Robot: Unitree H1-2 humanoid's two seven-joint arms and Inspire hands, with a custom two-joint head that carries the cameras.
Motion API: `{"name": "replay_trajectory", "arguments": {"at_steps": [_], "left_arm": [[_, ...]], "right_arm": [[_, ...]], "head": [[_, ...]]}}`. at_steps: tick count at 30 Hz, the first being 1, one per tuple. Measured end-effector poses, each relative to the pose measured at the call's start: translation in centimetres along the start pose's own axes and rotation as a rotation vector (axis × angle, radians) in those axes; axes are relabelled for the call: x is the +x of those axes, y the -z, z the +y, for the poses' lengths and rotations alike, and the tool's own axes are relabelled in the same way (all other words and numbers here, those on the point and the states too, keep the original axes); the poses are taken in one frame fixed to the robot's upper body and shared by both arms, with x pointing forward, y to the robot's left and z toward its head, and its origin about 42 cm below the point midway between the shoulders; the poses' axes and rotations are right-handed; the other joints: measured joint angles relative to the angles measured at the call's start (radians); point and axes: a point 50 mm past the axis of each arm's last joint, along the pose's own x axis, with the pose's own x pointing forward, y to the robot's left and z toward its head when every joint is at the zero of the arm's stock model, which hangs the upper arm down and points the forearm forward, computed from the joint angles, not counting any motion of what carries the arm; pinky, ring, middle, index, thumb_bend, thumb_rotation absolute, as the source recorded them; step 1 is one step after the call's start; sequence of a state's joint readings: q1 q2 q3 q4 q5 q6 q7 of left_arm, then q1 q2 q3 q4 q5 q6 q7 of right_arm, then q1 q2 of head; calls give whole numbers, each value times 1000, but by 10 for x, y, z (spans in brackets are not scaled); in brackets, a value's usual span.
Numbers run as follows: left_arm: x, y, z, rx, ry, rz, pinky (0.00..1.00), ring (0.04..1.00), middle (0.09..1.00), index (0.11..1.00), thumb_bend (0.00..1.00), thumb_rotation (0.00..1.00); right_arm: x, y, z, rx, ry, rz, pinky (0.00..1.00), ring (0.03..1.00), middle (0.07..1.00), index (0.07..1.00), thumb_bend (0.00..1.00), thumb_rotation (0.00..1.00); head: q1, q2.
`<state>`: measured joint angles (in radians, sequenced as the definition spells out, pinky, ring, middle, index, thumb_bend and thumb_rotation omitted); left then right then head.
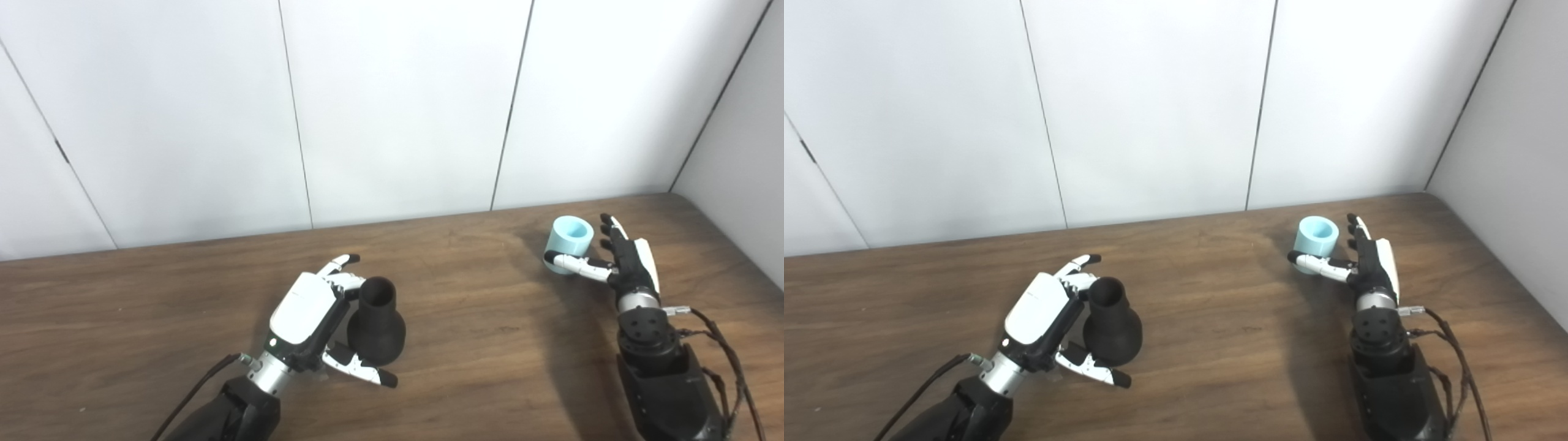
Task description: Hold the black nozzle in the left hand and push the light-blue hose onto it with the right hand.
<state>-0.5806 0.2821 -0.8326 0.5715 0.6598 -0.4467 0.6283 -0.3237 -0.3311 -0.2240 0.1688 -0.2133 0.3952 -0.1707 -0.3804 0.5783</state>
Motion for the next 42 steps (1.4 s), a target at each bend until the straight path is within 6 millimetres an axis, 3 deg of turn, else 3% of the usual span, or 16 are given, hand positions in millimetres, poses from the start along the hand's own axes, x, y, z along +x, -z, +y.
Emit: {"name": "replay_trajectory", "arguments": {"at_steps": [1, 2, 7, 11, 25, 34, 42], "left_arm": [[0, 0, 0, 0, 0, -1, 868, 537, 482, 433, 499, 0], [-1, 0, 1, 0, -1, -3, 869, 537, 482, 434, 499, 0], [-3, -1, 2, -1, 0, -7, 871, 536, 484, 432, 499, 0], [-4, -1, 3, 0, 3, -7, 870, 536, 481, 434, 500, 0], [-5, -1, 3, 0, 5, -6, 861, 535, 478, 435, 500, 0], [-5, -1, 4, 0, 4, -7, 867, 532, 473, 443, 501, 0], [-8, -1, 5, 0, 4, -7, 870, 534, 472, 443, 500, 0]], "right_arm": [[1, 1, -1, -3, -3, -6, 696, 815, 840, 942, 954, 249], [2, 2, -1, -4, -5, -12, 683, 816, 845, 941, 964, 246], [3, 4, 2, -15, -9, -39, 728, 858, 884, 930, 985, 266], [3, 5, 5, -23, -7, -55, 692, 816, 846, 919, 981, 276], [5, 9, 8, -21, -2, -78, 737, 821, 847, 848, 952, 309], [6, 9, 9, -18, -7, -84, 764, 836, 854, 848, 893, 232], [12, 7, 13, -12, -10, -91, 754, 829, 848, 852, 941, 272]], "head": [[0, 0], [2, 2], [3, 9], [3, 12], [8, 17], [17, 22], [18, 25]]}}
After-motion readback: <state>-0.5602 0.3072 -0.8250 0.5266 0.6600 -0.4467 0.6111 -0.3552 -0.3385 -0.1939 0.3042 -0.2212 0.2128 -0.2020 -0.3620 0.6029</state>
